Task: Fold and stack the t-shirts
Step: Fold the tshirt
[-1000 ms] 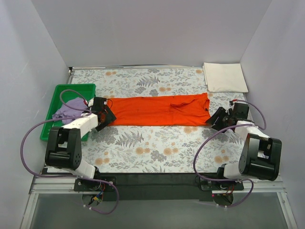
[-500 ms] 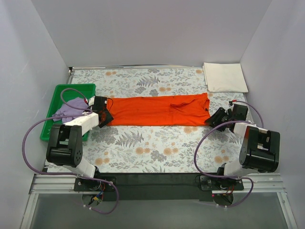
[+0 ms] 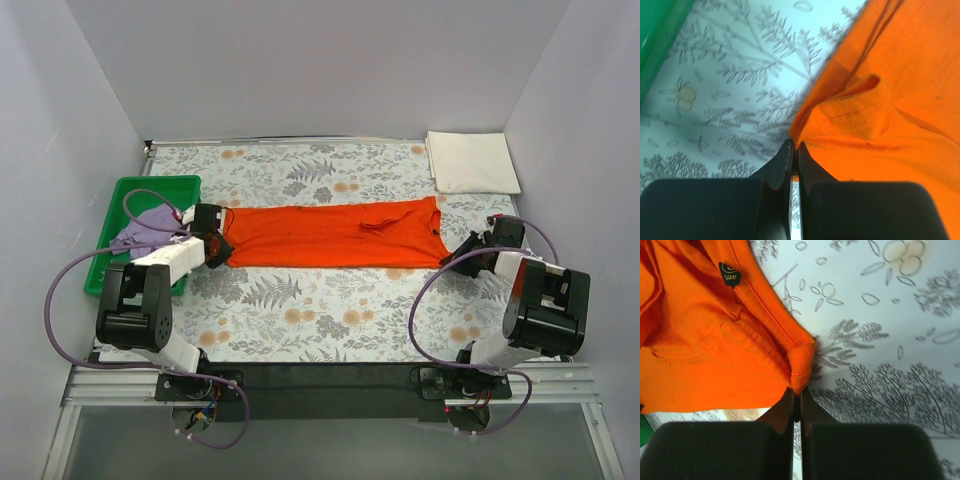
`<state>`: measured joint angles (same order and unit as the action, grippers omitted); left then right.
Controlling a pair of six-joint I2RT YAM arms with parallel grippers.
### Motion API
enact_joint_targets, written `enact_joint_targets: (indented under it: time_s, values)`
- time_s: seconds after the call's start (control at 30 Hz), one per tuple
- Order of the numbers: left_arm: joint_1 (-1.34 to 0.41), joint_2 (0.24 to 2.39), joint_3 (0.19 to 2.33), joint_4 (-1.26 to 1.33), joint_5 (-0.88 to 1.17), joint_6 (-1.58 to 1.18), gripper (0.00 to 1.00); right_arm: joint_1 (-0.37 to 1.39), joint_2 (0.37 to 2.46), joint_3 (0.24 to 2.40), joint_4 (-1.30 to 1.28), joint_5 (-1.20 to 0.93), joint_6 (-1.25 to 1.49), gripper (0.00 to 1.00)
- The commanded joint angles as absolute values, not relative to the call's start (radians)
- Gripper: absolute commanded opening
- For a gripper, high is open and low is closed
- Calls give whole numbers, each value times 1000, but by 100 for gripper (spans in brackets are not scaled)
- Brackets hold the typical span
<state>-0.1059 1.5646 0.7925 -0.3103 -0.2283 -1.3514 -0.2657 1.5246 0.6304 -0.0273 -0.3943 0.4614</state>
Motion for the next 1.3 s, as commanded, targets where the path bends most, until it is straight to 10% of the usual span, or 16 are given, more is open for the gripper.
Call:
enact_joint_targets:
  time_s: [0.0, 0.17, 0.57, 1.27]
  values:
    - [-89, 1533, 720, -528, -199, -1376, 0, -281, 1479, 653, -242, -246, 407, 1]
    - [-74, 1405, 649, -558, -183, -1393, 0, -282, 1407, 644, -370, -149, 368, 5]
    - [-74, 1229, 776, -598, -244, -1295, 74, -125, 1250, 865, -416, -34, 373, 45]
    - [-95, 1094, 813, -629, -81, -1285, 74, 290, 1747, 1166, -299, -92, 388, 30]
